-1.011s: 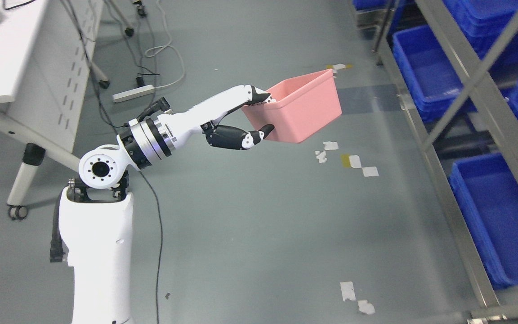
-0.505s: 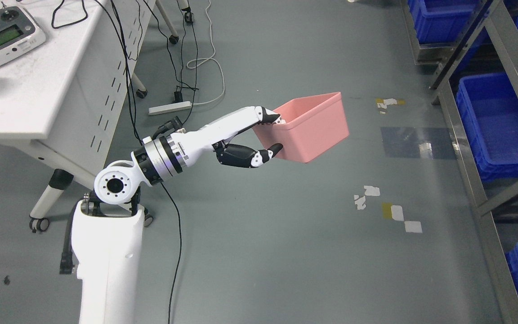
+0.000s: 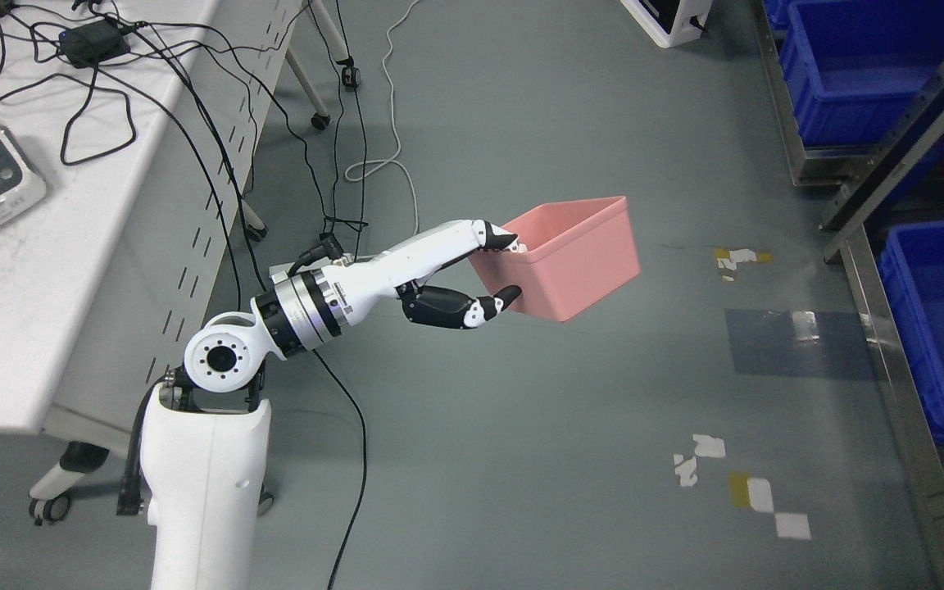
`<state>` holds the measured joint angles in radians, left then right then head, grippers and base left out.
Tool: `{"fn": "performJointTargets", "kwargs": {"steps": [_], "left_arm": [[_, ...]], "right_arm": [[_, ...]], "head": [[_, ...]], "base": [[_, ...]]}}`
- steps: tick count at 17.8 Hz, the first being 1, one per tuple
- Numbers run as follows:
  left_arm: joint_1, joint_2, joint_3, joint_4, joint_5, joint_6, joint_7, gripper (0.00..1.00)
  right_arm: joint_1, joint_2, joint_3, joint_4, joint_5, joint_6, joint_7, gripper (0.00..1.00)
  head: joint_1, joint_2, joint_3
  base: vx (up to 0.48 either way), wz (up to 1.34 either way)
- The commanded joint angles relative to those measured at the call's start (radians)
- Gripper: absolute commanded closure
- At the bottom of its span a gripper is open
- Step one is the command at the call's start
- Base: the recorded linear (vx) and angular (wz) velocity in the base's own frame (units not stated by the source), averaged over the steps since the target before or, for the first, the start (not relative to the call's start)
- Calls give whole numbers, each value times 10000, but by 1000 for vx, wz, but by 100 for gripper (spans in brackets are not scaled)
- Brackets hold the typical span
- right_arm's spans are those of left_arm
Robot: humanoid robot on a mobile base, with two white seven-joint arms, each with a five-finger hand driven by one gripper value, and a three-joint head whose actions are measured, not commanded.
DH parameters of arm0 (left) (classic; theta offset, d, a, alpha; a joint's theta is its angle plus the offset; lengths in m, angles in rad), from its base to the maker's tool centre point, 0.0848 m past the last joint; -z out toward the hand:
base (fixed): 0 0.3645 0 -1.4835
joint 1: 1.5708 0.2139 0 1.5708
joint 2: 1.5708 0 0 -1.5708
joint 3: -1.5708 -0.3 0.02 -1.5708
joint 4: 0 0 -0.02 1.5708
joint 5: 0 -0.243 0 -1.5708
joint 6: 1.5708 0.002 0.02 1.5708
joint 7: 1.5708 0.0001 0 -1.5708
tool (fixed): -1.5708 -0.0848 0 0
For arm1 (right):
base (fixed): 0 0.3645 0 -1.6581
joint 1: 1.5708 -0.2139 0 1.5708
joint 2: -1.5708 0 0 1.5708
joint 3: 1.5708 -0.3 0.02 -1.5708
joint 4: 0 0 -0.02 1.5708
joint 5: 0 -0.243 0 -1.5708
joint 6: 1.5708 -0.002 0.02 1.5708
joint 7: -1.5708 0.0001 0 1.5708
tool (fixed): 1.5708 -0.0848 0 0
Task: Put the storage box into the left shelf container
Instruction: 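Carry the pink box in the left hand toward the shelf rack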
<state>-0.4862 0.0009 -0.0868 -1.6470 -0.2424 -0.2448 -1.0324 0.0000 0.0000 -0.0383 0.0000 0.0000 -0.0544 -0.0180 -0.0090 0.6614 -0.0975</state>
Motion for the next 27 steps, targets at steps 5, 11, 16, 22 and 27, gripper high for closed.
{"fn": "performJointTargets", "kwargs": {"steps": [5, 11, 16, 22, 27], "left_arm": [[76, 165, -282, -5, 0, -6, 0, 99], [91, 165, -543, -5, 0, -6, -15, 99], [167, 165, -681, -5, 0, -144, -15, 99], [168, 165, -697, -5, 0, -205, -15, 99], [198, 165, -818, -5, 16, -236, -31, 99]], "right_arm": [[-184, -175, 0, -174, 0, -8, -4, 1], [-184, -175, 0, -174, 0, -8, -4, 1], [-184, -175, 0, -174, 0, -8, -4, 1], [-184, -175, 0, -174, 0, -8, -4, 1], [-184, -175, 0, -174, 0, -8, -4, 1]], "head": [[0, 0, 0], [0, 0, 0], [0, 0, 0], [0, 0, 0], [0, 0, 0]], "base": [[483, 28], [475, -53], [426, -27], [382, -405], [265, -1134]]}}
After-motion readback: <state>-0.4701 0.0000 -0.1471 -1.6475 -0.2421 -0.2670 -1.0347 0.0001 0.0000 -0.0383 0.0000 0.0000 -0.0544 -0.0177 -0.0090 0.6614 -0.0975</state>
